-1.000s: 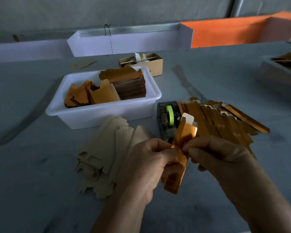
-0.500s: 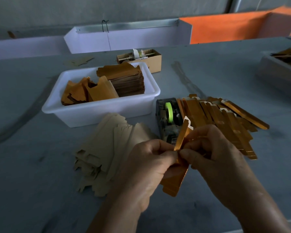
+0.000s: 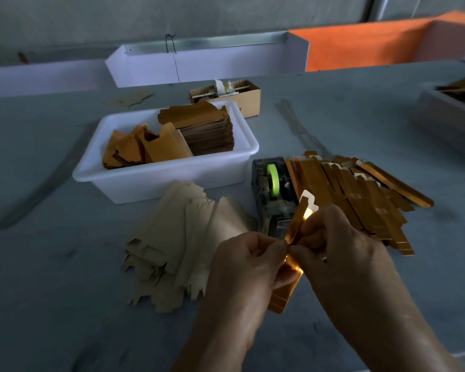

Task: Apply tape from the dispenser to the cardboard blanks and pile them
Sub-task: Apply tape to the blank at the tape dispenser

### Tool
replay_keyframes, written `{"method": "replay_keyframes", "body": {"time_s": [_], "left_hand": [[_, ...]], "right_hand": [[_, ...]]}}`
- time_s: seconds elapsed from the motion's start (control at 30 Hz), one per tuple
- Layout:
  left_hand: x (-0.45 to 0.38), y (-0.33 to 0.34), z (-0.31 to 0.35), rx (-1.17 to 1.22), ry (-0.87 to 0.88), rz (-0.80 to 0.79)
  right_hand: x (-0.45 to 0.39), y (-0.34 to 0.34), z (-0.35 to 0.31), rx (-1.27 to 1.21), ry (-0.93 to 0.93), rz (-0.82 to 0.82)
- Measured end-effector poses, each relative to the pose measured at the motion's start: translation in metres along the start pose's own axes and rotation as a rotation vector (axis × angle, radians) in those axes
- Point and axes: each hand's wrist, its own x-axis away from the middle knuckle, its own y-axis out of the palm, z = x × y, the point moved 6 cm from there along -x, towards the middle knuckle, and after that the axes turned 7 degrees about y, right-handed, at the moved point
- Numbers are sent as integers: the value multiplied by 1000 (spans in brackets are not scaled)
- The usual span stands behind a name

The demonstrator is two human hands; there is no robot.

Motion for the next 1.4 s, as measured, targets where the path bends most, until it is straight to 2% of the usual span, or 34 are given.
{"method": "replay_keyframes", "body": {"time_s": [0.17, 0.3, 0.37, 0.43, 0.5, 0.67, 0.87, 1.17, 1.3, 1.4], "left_hand": [[1, 1, -8, -15, -73, 33], [4, -6, -4, -48, -19, 55], [5, -7, -1, -41, -5, 48], [5, -9, 0, -34, -8, 54], [6, -10, -1, -12, -27, 61], [6, -12, -4, 194, -135, 13], [7, -9, -11, 588, -424, -117], [17, -3, -14, 691, -570, -359], [21, -1, -16, 604, -520, -414], [16, -6, -12, 343, -359, -346]], "right_hand": [[4, -2, -3, 135, 57, 27], [3, -8, 0, 203, 63, 78], [0, -6, 6, 42, 47, 30], [-1, 2, 8, -224, 43, -64], [-2, 14, 13, -436, 104, -176], [-4, 26, 16, -677, 120, -230], [-1, 28, 6, -776, -19, -307], [2, 18, 0, -876, -177, -419], [5, 20, -5, -893, -186, -473], [0, 15, -4, -848, -122, -435]]}}
